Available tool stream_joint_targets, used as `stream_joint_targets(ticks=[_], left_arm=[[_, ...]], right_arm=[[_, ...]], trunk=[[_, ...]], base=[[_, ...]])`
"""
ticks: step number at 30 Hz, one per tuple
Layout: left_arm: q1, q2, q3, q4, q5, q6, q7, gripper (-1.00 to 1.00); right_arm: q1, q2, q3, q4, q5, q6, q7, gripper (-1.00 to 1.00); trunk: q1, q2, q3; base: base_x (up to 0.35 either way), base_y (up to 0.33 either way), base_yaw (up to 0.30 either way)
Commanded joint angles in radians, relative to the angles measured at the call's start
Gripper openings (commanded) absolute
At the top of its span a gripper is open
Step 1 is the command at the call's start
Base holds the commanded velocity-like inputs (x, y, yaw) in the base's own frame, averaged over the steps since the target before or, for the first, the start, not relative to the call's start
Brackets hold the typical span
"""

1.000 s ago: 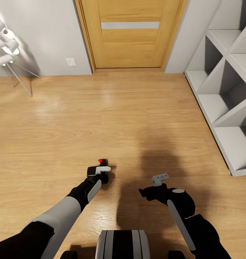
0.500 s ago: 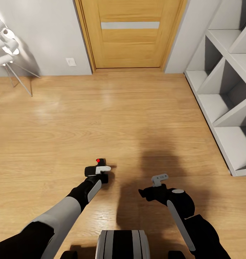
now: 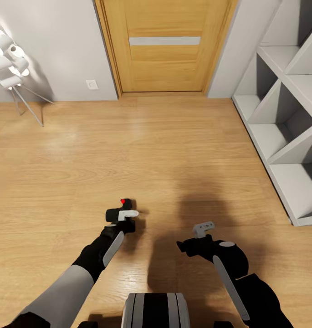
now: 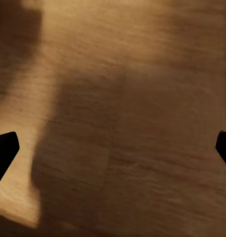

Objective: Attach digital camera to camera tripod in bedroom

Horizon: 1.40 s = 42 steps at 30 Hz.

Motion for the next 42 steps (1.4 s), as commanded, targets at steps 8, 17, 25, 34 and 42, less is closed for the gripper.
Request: stream_joint_targets(ticks=[8,17,25,34,42], left_arm=[[0.102,0.06,0.006,-0.22,0.014,0.1,0.011,-1.0],[0.159,0.078,0.01,-0.298,0.019,0.134,0.015,-1.0],[0.219,0.094,0.024,-0.357,0.026,0.164,0.004,-1.0],[0.334,0.113,0.082,-0.458,0.076,0.18,-0.084,-1.0],[0.395,0.115,0.109,-0.524,0.092,0.181,-0.132,-1.0]], right_arm=[[0.001,-0.002,-0.001,-0.001,-0.001,0.002,0.001,1.0],[0.002,-0.002,0.0,-0.001,-0.001,-0.007,0.001,1.0],[0.002,0.002,0.001,-0.001,-0.001,-0.046,0.001,1.0],[0.001,0.002,0.001,-0.001,-0.001,-0.07,0.003,1.0],[0.001,-0.001,0.001,-0.001,-0.001,-0.076,0.004,1.0]], trunk=[[-0.004,0.002,0.03],[-0.008,0.004,0.065],[-0.011,0.006,0.096],[-0.015,0.008,0.132],[-0.019,0.01,0.163]], base=[[0.0,0.0,0.0],[0.0,0.0,0.0],[0.0,0.0,0.0],[0.0,0.0,0.063],[0.0,0.0,0.229]])
